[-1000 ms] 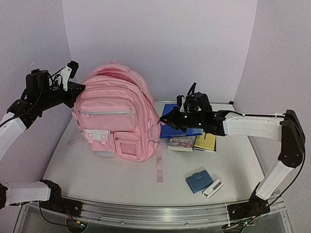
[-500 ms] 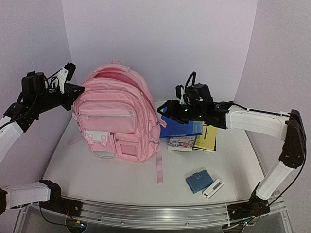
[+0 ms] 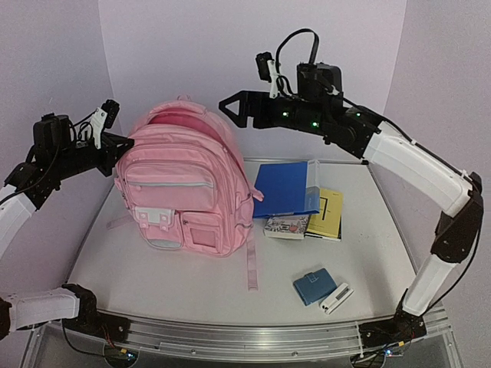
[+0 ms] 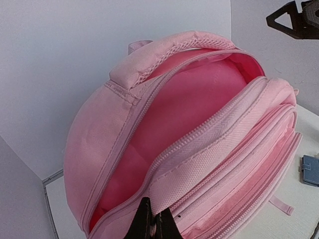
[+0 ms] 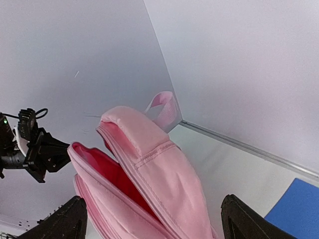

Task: Pack the student bag
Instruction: Unzip the student bag at the center of the board, then adjust the student bag at the center of the board.

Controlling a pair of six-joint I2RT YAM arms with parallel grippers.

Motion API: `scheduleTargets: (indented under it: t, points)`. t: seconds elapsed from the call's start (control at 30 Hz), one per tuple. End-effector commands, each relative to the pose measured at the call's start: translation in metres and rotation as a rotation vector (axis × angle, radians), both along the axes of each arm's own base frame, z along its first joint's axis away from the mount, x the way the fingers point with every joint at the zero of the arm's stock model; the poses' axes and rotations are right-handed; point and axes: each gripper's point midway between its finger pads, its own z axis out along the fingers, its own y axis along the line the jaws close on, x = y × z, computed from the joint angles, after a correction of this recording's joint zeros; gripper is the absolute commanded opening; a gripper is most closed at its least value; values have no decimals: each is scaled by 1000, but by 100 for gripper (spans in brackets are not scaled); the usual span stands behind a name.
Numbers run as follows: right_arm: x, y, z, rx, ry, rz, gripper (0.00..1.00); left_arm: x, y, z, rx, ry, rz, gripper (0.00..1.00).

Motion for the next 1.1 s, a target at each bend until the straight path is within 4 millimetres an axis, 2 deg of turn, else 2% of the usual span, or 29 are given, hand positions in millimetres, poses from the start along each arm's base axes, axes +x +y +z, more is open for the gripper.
scheduleTargets:
  t: [0.0,0.2,0.27,0.3,0.33,0.47,0.5,0.6,0.73,0.8,1.07]
  points:
    - [21,24,-46,-181,-17,-16,93,-10,-2,0,2,28,-30,0]
    - [33,47,-62,-211,-24,20,95,-13,0,5,9,21,-22,0]
    - [37,52,-66,-217,-28,23,92,-12,1,4,11,30,-15,0]
    - [39,55,-71,-222,-23,24,87,-11,1,3,13,38,-13,0]
    - [40,56,-72,-219,-17,22,72,-8,2,1,17,47,-6,0]
    - [40,52,-68,-182,21,-8,26,10,6,3,24,45,43,0]
    - [39,49,-68,-173,37,-23,17,15,6,6,24,38,47,0]
    - [29,38,-64,-150,66,-100,1,34,6,16,14,26,49,0]
    - [2,29,-58,-67,108,-191,0,62,7,28,-20,11,50,0]
    - [-7,25,-63,-2,165,-226,0,77,9,31,-41,14,58,0]
    - [-46,0,-65,156,205,-426,0,134,34,33,-149,32,169,0]
